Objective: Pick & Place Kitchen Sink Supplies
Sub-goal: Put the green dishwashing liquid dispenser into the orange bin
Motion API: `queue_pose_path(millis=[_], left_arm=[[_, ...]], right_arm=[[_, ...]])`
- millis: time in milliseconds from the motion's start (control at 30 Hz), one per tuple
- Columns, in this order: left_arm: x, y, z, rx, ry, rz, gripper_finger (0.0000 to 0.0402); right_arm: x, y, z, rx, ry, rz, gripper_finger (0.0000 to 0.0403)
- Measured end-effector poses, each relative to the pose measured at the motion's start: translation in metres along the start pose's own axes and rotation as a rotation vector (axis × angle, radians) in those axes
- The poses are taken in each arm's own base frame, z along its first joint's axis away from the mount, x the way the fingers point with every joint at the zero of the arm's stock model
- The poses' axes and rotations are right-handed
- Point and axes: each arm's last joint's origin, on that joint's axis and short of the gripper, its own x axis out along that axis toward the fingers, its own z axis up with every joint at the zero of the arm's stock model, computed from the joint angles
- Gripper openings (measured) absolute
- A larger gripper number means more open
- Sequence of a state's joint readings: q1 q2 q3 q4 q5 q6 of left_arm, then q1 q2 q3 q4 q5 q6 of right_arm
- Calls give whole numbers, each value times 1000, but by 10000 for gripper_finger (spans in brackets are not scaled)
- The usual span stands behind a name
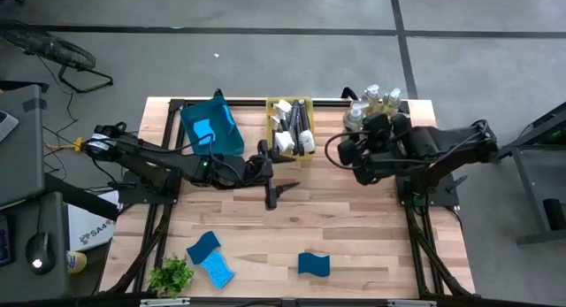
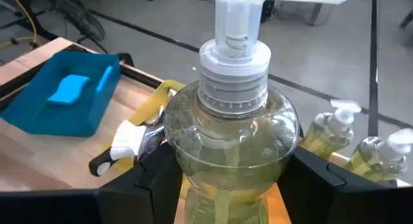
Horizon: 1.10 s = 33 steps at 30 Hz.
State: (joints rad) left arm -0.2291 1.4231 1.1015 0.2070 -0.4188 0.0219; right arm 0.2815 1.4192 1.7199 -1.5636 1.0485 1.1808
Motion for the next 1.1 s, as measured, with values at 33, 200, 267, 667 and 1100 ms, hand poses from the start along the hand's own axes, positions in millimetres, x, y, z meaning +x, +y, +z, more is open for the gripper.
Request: queue_pose_path(millis=[33,200,267,667,1100], left_arm=[[0,0,0,0,0,6,307],[0,0,-1,19,8,11,307],[0,0,-2,34,13,11,307],[0,0,-7,63,64,11,307],[0,0,-10,78,98,6,307]], right_arm=[[1,2,-1,7,2,-2,202],[12,7,-19,18,20,-44,202],[19,7,-33,15,45,-68,202],[63,-3,-70,93,33,-169,202],[102,-20,-84,104,28,-316,202]])
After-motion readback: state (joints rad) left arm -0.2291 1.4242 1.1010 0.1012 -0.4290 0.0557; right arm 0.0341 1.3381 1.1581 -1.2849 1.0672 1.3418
